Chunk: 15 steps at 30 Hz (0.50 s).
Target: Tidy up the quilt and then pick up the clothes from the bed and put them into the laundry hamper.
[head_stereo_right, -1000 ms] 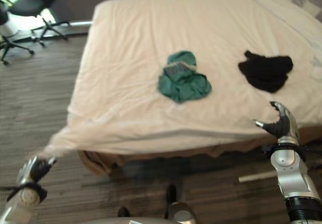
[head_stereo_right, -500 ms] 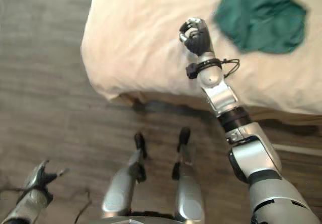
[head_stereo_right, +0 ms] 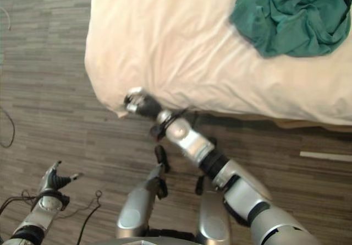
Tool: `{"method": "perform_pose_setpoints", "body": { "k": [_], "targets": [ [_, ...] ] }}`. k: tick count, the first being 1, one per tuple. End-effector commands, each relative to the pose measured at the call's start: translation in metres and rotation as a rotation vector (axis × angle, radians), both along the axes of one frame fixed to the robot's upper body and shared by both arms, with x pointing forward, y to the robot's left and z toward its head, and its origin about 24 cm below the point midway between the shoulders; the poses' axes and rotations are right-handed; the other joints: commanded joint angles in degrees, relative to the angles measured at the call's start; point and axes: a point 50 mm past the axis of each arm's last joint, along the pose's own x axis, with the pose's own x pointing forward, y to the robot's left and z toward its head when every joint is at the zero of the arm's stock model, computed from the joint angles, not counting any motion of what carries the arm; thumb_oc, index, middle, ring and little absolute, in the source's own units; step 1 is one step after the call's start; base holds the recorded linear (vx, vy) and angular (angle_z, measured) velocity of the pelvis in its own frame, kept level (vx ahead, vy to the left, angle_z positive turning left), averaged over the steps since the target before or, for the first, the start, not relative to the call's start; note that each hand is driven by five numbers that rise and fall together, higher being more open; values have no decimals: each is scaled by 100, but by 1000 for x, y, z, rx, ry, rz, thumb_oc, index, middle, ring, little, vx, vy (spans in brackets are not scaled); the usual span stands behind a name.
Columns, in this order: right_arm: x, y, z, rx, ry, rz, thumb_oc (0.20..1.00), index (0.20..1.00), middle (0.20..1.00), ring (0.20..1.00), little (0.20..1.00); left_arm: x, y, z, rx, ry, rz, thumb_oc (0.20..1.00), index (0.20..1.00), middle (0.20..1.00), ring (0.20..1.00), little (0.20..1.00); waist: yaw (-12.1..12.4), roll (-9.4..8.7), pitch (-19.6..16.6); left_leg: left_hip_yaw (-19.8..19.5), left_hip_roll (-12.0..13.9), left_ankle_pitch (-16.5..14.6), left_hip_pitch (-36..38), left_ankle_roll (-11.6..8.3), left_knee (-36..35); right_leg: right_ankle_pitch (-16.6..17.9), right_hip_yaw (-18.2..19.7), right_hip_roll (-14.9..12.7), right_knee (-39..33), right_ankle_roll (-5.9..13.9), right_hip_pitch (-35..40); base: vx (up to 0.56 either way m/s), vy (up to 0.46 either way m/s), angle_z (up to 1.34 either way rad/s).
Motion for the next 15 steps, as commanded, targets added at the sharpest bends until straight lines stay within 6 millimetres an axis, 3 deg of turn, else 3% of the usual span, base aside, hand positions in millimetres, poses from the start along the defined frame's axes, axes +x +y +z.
{"method": "perform_pose_setpoints", "body": {
  "k": [1,4,5,6,9,11,12,13,15],
  "targets": [
    [-14,35,32,289,29,88,200,200,200,200,200,-14,11,-5,84,72,-10,1000,1000,1000,1000,1000,58,-321,-370,-46,120,-325,101,-167,-30,-1210,201,-629,820,686,18,35,-18,5],
    [-1,24,66,350,-97,32,200,200,200,200,200,2,10,2,101,44,-10,1000,1000,1000,1000,1000,-33,-430,-384,-7,131,-346,171,-157,-30,-1188,253,-587,758,688,52,-3,-1,-7],
    [10,9,93,404,-188,-31,200,200,200,200,200,2,13,4,109,43,4,1000,1000,1000,1000,1000,-61,-451,-340,32,131,-345,172,-152,-29,-1173,298,-574,765,694,13,-13,-4,-19],
    [10,9,93,404,-189,-32,200,200,200,200,200,2,13,4,109,42,4,1000,1000,1000,1000,1000,-57,-452,-338,35,131,-345,174,-152,-29,-1173,300,-574,766,694,12,-30,-2,-21],
    [19,-16,118,451,-313,-137,200,200,200,200,200,13,9,12,82,-28,-4,1000,1000,1000,1000,1000,-125,-402,-130,86,136,-330,70,-154,30,-1159,361,-615,869,701,-178,-54,7,-30],
    [29,-31,125,436,-367,-230,200,200,200,200,200,24,3,20,42,-100,-6,1000,1000,1000,1000,1000,-155,-340,-15,108,147,-345,-66,-155,161,-1177,379,-650,1015,694,-349,-81,-2,-15],
    [43,-50,126,378,-421,-356,200,200,200,200,200,38,-5,30,5,-182,-23,1000,1000,1000,1000,1000,-180,-302,123,110,178,-413,-398,-158,523,-1215,396,-690,1268,679,-626,-90,-13,-5],
    [43,-50,126,378,-421,-357,200,200,200,200,200,38,-5,30,5,-182,-23,1000,1000,1000,1000,1000,-178,-304,112,110,180,-420,-418,-157,537,-1219,398,-692,1279,679,-645,-100,-30,0],
    [57,-74,113,318,-405,-492,200,200,200,200,200,45,-10,39,-14,-239,-42,1000,1000,1000,1000,1000,-199,-288,158,77,238,-640,-648,-212,908,-1414,457,-723,1593,721,-835,18,-22,6]
  ]
}}
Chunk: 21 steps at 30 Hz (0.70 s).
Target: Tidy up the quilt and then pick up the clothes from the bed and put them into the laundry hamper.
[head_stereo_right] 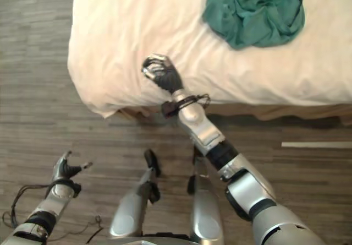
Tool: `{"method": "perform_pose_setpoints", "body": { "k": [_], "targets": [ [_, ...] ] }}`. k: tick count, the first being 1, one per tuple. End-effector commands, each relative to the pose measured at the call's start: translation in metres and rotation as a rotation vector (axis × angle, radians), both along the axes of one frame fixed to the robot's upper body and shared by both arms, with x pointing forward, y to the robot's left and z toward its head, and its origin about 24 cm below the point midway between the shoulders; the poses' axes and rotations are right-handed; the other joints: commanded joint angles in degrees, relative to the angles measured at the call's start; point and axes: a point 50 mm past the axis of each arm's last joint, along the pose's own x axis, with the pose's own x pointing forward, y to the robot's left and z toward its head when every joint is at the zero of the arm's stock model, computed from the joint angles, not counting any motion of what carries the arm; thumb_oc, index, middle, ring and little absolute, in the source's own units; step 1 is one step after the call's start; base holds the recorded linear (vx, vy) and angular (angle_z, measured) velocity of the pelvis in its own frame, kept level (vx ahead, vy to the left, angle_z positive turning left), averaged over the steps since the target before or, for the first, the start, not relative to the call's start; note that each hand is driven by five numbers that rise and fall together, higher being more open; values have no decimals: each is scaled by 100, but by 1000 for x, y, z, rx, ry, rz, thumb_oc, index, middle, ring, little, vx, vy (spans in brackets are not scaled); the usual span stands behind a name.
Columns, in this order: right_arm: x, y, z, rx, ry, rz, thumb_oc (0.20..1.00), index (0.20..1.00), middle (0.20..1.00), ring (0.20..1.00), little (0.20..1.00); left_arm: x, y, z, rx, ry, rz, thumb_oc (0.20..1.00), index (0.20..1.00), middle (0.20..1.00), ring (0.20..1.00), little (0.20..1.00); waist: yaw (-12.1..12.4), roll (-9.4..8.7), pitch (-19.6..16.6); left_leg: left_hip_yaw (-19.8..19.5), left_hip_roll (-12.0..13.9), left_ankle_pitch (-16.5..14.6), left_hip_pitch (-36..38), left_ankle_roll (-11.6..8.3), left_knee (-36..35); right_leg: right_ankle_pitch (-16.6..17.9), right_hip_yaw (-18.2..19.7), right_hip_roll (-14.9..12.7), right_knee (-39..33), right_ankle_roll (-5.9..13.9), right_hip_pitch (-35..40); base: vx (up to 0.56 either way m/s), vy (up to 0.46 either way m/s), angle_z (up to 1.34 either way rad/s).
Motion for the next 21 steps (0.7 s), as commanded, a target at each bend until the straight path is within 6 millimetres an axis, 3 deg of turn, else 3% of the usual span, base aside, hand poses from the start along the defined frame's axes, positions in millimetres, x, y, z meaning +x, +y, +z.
{"method": "perform_pose_setpoints", "body": {
  "k": [1,2,3,4,6,7,8,9,10,11,12,13,15,16,17,18,21],
  "targets": [
    [3,-4,23,8,-107,-76,200,200,200,200,200,13,13,23,41,-85,1,1000,1000,1000,1000,1000,79,110,434,-242,314,-804,-239,-233,972,-1507,312,-626,1478,618,-134,37,-16,8],
    [4,-19,7,3,-54,-134,200,200,200,200,200,17,10,27,37,-104,-10,1000,1000,1000,1000,1000,49,90,433,-252,348,-882,-310,-231,1126,-1560,326,-624,1595,612,-187,5,-2,3],
    [-2,-55,-32,-44,55,-254,200,200,200,200,200,27,5,42,53,-173,-53,1000,1000,1000,1000,1000,-56,40,424,-283,385,-1020,-267,-205,1280,-1639,304,-632,1685,612,-126,0,0,0],
    [-2,-55,-33,-45,57,-255,200,200,200,200,200,26,5,41,53,-171,-54,1000,1000,1000,1000,1000,-52,43,417,-284,386,-1026,-264,-205,1285,-1642,302,-631,1685,613,-121,0,0,0],
    [-21,-104,-82,-46,217,-401,200,200,200,200,200,38,-5,58,30,-264,-75,1000,1000,1000,1000,1000,-205,-69,350,-265,392,-974,-163,-145,1246,-1527,267,-623,1566,580,-30,41,3,0],
    [-50,-152,-130,-44,397,-564,200,200,200,200,200,36,-11,56,-5,-270,-84,1000,1000,1000,1000,1000,-371,-210,189,-274,361,-1058,58,-99,1190,-1520,241,-592,1440,592,257,149,5,10],
    [-51,-152,-131,-44,399,-566,200,200,200,200,200,36,-11,56,-5,-268,-86,1000,1000,1000,1000,1000,-363,-204,198,-276,360,-1060,93,-99,1178,-1517,235,-590,1422,595,298,178,19,20],
    [-70,-178,-160,-32,528,-659,200,200,200,200,200,33,-10,50,-13,-241,-75,1000,1000,1000,1000,1000,-473,-276,59,-240,339,-1100,290,-90,1103,-1520,230,-571,1317,616,496,245,55,8],
    [-112,-214,-201,-44,727,-794,200,200,200,200,200,21,-5,29,1,-118,-58,1000,1000,1000,1000,1000,-664,-420,-216,-200,276,-1164,681,-59,946,-1489,233,-534,1063,650,916,309,87,1],
    [-133,-226,-217,-49,814,-842,200,200,200,200,200,11,-4,15,7,-32,-62,1000,1000,1000,1000,1000,-747,-472,-332,-171,235,-1180,854,-44,853,-1482,243,-514,978,667,1094,239,69,0],
    [-133,-226,-217,-49,815,-843,200,200,200,200,200,11,-4,14,6,-32,-63,1000,1000,1000,1000,1000,-742,-471,-326,-168,232,-1177,871,-44,842,-1480,243,-514,971,669,1109,204,98,-6],
    [-169,-240,-241,-82,962,-892,200,200,200,200,200,-2,-6,-5,5,87,-70,1000,1000,1000,1000,1000,-921,-537,-565,-110,164,-1229,1209,-6,662,-1470,288,-482,945,712,1329,198,104,-32],
    [-180,-241,-248,-103,1007,-892,200,200,200,200,200,-6,-5,-10,7,111,-69,1000,1000,1000,1000,1000,-961,-555,-645,-13,147,-1236,1404,8,575,-1478,328,-435,1000,728,1380,156,89,-65],
    [-188,-242,-254,-121,1047,-886,247,247,247,247,247,-12,-5,-16,0,147,-61,1000,1000,1000,1000,1000,-1006,-563,-714,123,165,-1265,1564,19,526,-1478,298,-407,1085,741,1388,95,61,-77],
    [-189,-240,-258,-123,1073,-879,1000,1000,1000,1000,1000,-17,-5,-22,-17,175,-42,1000,1000,1000,1000,1000,-996,-578,-749,335,217,-1289,1771,20,459,-1461,147,-431,1256,758,1348,186,110,-70],
    [-188,-238,-259,-134,1074,-867,1000,1000,1000,1000,1000,-20,-4,-25,-23,191,-26,1000,1000,1000,1000,1000,-1002,-552,-805,493,267,-1391,2009,-18,381,-1511,-214,-530,1476,819,1362,156,73,-130],
    [-191,-230,-269,-223,1140,-812,1000,1000,1000,1000,1000,-39,-1,-40,-13,294,-32,1000,1000,1000,1000,1000,-864,-507,-993,1075,378,-1268,2391,-30,221,-1446,-1538,-802,1809,709,1429,99,-38,-166]
  ]
}}
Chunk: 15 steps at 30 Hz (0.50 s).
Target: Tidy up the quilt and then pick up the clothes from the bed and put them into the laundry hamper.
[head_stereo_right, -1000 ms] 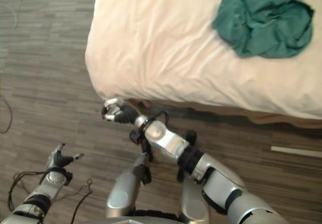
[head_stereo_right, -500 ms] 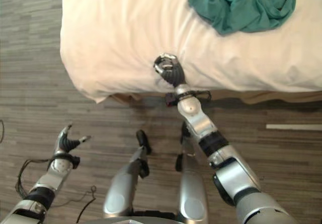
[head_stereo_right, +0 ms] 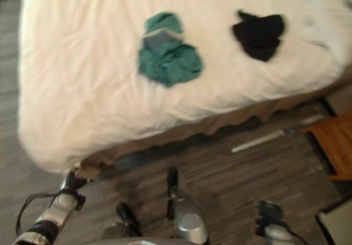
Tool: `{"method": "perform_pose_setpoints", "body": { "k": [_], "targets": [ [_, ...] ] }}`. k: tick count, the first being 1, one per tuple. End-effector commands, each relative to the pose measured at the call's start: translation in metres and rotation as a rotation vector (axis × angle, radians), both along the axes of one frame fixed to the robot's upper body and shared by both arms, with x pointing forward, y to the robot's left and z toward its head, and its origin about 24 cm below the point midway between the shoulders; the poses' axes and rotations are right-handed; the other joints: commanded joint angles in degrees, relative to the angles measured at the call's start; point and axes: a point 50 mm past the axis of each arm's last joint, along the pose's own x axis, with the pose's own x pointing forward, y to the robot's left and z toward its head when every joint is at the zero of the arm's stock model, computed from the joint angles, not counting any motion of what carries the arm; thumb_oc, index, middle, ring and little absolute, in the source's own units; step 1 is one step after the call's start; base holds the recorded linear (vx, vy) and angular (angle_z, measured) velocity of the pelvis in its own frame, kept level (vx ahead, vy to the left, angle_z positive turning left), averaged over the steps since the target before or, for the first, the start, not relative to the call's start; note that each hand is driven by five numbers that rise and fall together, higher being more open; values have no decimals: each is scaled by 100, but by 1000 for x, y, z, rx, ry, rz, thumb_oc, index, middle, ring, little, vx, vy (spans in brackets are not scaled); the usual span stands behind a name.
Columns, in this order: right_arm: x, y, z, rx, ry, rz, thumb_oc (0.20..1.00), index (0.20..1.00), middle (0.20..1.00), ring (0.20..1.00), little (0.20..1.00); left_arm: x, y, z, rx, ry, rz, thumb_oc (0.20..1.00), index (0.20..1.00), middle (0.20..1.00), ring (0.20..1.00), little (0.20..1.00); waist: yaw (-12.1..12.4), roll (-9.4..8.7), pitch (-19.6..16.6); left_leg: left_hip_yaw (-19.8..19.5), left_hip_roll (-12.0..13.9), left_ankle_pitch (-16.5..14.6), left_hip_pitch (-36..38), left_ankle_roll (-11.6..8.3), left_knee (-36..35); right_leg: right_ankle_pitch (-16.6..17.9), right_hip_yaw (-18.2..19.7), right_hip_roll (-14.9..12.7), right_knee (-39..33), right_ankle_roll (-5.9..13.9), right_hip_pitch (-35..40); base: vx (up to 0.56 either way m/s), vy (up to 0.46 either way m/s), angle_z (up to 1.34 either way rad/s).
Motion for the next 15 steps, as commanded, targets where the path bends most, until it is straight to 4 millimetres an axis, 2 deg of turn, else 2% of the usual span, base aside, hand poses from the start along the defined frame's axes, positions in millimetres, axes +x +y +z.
{"method": "perform_pose_setpoints", "body": {
  "k": [1,2,3,4,5,6,7,8,9,10,11,12,13,15],
  "targets": [
    [23,-4,11,-63,-18,105,1000,1000,1000,1000,1000,7,8,6,56,7,-66,1000,1000,1000,1000,1000,114,231,-141,-680,-79,-480,9,111,333,-549,-419,-761,1323,715,98,124,-126,-162],
    [15,-1,6,-66,18,126,1000,1000,1000,1000,1000,0,8,2,69,47,-91,1000,1000,1000,1000,1000,89,217,-220,-560,-34,-532,98,107,376,-612,-375,-694,1229,652,111,172,-208,-110],
    [3,0,-1,-55,57,132,1000,1000,1000,1000,1000,-2,8,1,93,71,-138,1000,1000,1000,1000,1000,-11,200,-311,-526,31,-561,130,84,526,-750,-200,-500,1027,541,207,216,-261,-143],
    [-10,3,-8,-41,105,138,1000,1000,1000,1000,1000,-5,5,-2,82,87,-160,1000,1000,1000,1000,1000,-22,214,-374,-469,223,-501,109,-17,876,-869,-33,-269,821,424,298,292,-278,-112],
    [-12,3,-9,-53,131,171,1000,1000,1000,1000,1000,-4,4,-3,71,83,-157,1000,1000,1000,1000,1000,20,226,-393,-581,419,-165,77,-183,1485,-1001,103,-22,582,301,475,317,-310,-125],
    [-14,3,-11,-59,150,185,1000,1000,1000,1000,1000,-1,4,0,75,63,-159,1000,1000,1000,1000,1000,103,175,-327,-876,653,150,-83,-265,2305,-1054,271,190,370,146,698,420,-356,-164],
    [-8,6,-11,-70,162,219,1000,1000,1000,1000,1000,9,0,7,62,6,-168,1000,1000,1000,1000,1000,333,32,-235,-1933,520,285,-530,-67,3466,-1073,783,441,138,-70,932,283,-269,-181],
    [-7,6,-11,-69,161,219,1000,1000,1000,1000,1000,10,1,8,63,5,-168,1000,1000,1000,1000,1000,330,49,-228,-1963,562,245,-584,-75,3557,-1078,773,466,137,-79,926,254,-58,-192],
    [8,11,-9,-89,153,272,1000,1000,1000,1000,1000,15,-12,7,26,-35,-170,1000,1000,1000,1000,1000,646,-87,-129,-3153,-483,-178,-1351,346,3907,-932,1511,464,-31,-54,1034,136,108,-245],
    [13,16,-9,-98,155,312,1000,1000,1000,1000,1000,18,-17,7,6,-54,-169,1000,1000,1000,1000,1000,759,-87,-72,-3471,-715,-372,-1513,375,3909,-949,1816,484,-88,30,1081,140,108,-285],
    [13,16,-9,-98,154,312,1000,1000,1000,1000,1000,18,-17,7,6,-55,-168,1000,1000,1000,1000,1000,763,-98,-78,-3462,-724,-356,-1518,379,3894,-941,1823,474,-91,32,1070,153,77,-287],
    [14,18,-10,-104,165,328,1000,1000,1000,1000,1000,20,-24,7,-12,-70,-169,1000,1000,1000,1000,1000,846,-83,-12,-3686,-768,-454,-1686,395,3804,-948,2039,467,-135,74,1128,174,73,-186],
    [13,22,-12,-112,179,346,1000,1000,1000,1000,1000,24,-30,8,-28,-91,-177,1000,1000,1000,1000,1000,931,-59,25,-3859,-829,-520,-1838,414,3455,-952,2214,458,-248,125,1211,331,129,-158],
    [15,28,-15,-119,199,385,1000,1000,1000,1000,1000,29,-42,8,-69,-119,-178,1000,1000,1000,1000,1000,1077,40,6,-4164,-1141,-513,-1909,404,2328,-951,2608,545,-461,202,1401,402,200,-139]
  ]
}}
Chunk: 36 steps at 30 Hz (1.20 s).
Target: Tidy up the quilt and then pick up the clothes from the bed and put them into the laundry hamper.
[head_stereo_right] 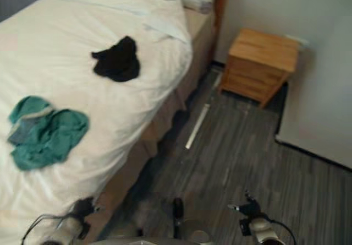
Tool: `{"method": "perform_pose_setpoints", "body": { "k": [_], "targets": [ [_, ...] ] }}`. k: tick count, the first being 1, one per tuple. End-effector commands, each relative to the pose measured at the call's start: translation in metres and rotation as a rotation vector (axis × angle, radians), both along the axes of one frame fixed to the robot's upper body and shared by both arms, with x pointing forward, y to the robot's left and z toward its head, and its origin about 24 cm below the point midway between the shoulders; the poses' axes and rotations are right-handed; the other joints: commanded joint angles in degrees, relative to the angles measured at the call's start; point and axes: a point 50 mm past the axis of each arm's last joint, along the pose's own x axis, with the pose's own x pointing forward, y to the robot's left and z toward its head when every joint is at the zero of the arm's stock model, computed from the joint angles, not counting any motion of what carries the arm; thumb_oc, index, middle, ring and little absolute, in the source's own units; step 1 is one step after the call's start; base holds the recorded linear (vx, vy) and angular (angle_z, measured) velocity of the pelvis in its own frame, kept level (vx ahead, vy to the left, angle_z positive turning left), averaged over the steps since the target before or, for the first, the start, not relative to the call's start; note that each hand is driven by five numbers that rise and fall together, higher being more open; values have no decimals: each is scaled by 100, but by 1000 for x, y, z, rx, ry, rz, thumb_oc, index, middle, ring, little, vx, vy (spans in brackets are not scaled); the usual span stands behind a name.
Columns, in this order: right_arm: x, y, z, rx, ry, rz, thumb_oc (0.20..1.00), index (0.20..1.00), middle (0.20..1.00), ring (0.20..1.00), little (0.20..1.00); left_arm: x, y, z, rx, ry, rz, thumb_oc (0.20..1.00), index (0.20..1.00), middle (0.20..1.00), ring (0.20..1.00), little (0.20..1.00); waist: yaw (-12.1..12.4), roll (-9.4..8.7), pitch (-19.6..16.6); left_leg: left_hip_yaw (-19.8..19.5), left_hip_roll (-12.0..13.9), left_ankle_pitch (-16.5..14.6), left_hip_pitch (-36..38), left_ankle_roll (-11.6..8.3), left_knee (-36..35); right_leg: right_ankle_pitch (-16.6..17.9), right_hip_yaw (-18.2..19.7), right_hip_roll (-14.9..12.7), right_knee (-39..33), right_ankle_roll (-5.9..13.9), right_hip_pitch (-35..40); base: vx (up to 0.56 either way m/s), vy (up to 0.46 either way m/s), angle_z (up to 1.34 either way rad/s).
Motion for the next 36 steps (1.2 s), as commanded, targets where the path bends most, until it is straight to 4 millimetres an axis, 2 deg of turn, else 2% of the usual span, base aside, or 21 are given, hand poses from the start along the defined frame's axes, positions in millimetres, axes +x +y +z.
{"method": "perform_pose_setpoints", "body": {
  "k": [1,2,6,8,10,11,13,15,16,20,22,23,24,25,26,28,30,31,33,35,36],
  "targets": [
    [18,-1,8,-47,-45,82,1000,1000,1000,1000,1000,45,-6,28,-17,-216,-16,1000,1000,1000,1000,1000,225,215,509,-61,-251,665,-26,347,-1294,-1016,78,-313,103,919,795,417,232,-184],
    [18,-2,8,-53,-43,76,1000,1000,1000,1000,1000,45,-10,27,-20,-208,-27,1000,1000,1000,1000,1000,230,306,470,-107,-132,953,-112,316,-1812,-1077,152,-260,56,922,853,290,149,-193],
    [-4,0,-1,-27,8,42,1000,1000,1000,1000,1000,33,-3,19,20,-135,-47,1000,1000,1000,1000,1000,198,300,315,-59,-263,820,319,549,-2197,-1413,232,-272,1079,1066,947,527,193,-145],
    [0,2,-1,-16,-4,23,1000,1000,1000,1000,1000,39,-3,21,25,-146,-38,1000,1000,1000,1000,1000,37,316,436,174,-335,650,634,667,-2234,-729,40,-490,2570,1534,350,391,178,-8],
    [13,5,5,-8,-60,5,1000,1000,1000,1000,1000,51,-4,29,47,-181,-65,1000,1000,1000,1000,1000,-158,519,636,245,-151,692,1017,704,-2542,-165,-75,-381,3767,1675,-551,378,131,-14],
    [16,8,6,8,-91,0,1000,1000,1000,1000,1000,55,-4,33,58,-199,-83,1000,1000,1000,1000,1000,-321,603,673,264,-128,668,1361,674,-2857,-438,-357,-359,3588,1557,-1015,352,78,-15],
    [16,8,6,7,-91,1,1000,1000,1000,1000,1000,55,-4,32,58,-199,-83,1000,1000,1000,1000,1000,-347,600,694,240,-132,666,1396,673,-2873,-465,-380,-371,3598,1555,-981,304,-11,20],
    [15,15,4,34,-98,-28,1000,1000,1000,1000,1000,61,-7,34,69,-198,-112,1000,1000,1000,1000,1000,-619,539,627,262,-226,347,1773,577,-2975,-568,-753,-413,1666,1447,-1159,707,-164,33],
    [15,18,2,31,-91,-39,1000,1000,1000,1000,1000,62,-4,32,95,-181,-111,1000,1000,1000,1000,1000,-691,498,542,403,-188,41,2047,456,-2975,-316,-1253,-711,449,1506,-1335,747,-209,31],
    [6,17,-3,14,-45,-32,1000,1000,1000,1000,1000,51,0,22,135,-111,-117,1000,1000,1000,1000,1000,-682,594,471,561,-36,-310,2625,303,-2975,-168,-1782,-815,-5,1520,-1283,519,-115,3],
    [-4,15,-6,10,-4,-15,1000,1000,1000,1000,1000,37,5,13,137,-57,-96,1000,1000,1000,1000,1000,-706,672,370,674,149,-12,2710,136,-2271,-66,-1791,-641,42,1293,-982,720,-216,-45],
    [-5,9,-5,-6,0,-13,1000,1000,1000,1000,1000,27,10,9,133,-32,-72,1000,1000,1000,1000,1000,-649,636,379,714,383,1102,2010,-159,-169,-47,-1786,-465,-38,1026,-462,547,-247,-34],
    [-4,9,-5,-5,0,-13,1000,1000,1000,1000,1000,27,10,9,133,-32,-72,1000,1000,1000,1000,1000,-666,621,362,695,368,1111,1971,-156,-155,-41,-1798,-486,-39,1026,-484,519,-272,-14],
    [-2,7,-3,-23,-1,3,1000,1000,1000,1000,1000,26,11,10,126,-39,-59,1000,1000,1000,1000,1000,-507,528,466,532,336,1411,1481,-97,906,-94,-1745,-444,-76,865,-251,272,-137,-12],
    [4,5,0,-33,-18,17,1000,1000,1000,1000,1000,27,11,12,120,-55,-54,1000,1000,1000,1000,1000,-378,424,562,315,147,1463,978,46,1796,-121,-1633,-480,-111,765,-109,419,-168,-25],
    [25,2,9,-66,-56,83,1000,1000,1000,1000,1000,37,13,20,103,-121,-13,1000,1000,1000,1000,1000,51,295,683,197,45,919,23,304,2380,-372,-1196,-499,-257,777,383,518,-8,-105],
    [31,5,11,-71,-66,110,1000,1000,1000,1000,1000,37,12,21,93,-133,-1,1000,1000,1000,1000,1000,216,272,690,235,24,845,-207,324,2078,-496,-1016,-510,-258,819,539,495,139,-161],
    [35,8,13,-71,-76,155,1000,1000,1000,1000,1000,33,11,19,71,-138,22,1000,1000,1000,1000,1000,453,343,665,290,-86,739,-308,364,1003,-665,-730,-488,-258,863,787,499,184,-124],
    [36,10,13,-74,-81,167,1000,1000,1000,1000,1000,29,10,17,62,-132,33,1000,1000,1000,1000,1000,526,367,630,375,-143,720,-243,386,249,-748,-683,-487,-258,895,908,416,156,-73],
    [35,8,14,-91,-88,185,1000,1000,1000,1000,1000,23,10,14,62,-117,35,1000,1000,1000,1000,1000,574,402,531,1009,-13,885,-205,406,-1149,-1046,-826,-467,-258,934,1190,473,109,-115],
    [35,7,15,-108,-92,190,1000,1000,1000,1000,1000,21,10,13,66,-111,29,1000,1000,1000,1000,1000,543,460,519,1737,144,1051,-203,322,-1488,-1200,-996,-384,-258,910,1349,302,47,-83]
  ]
}}
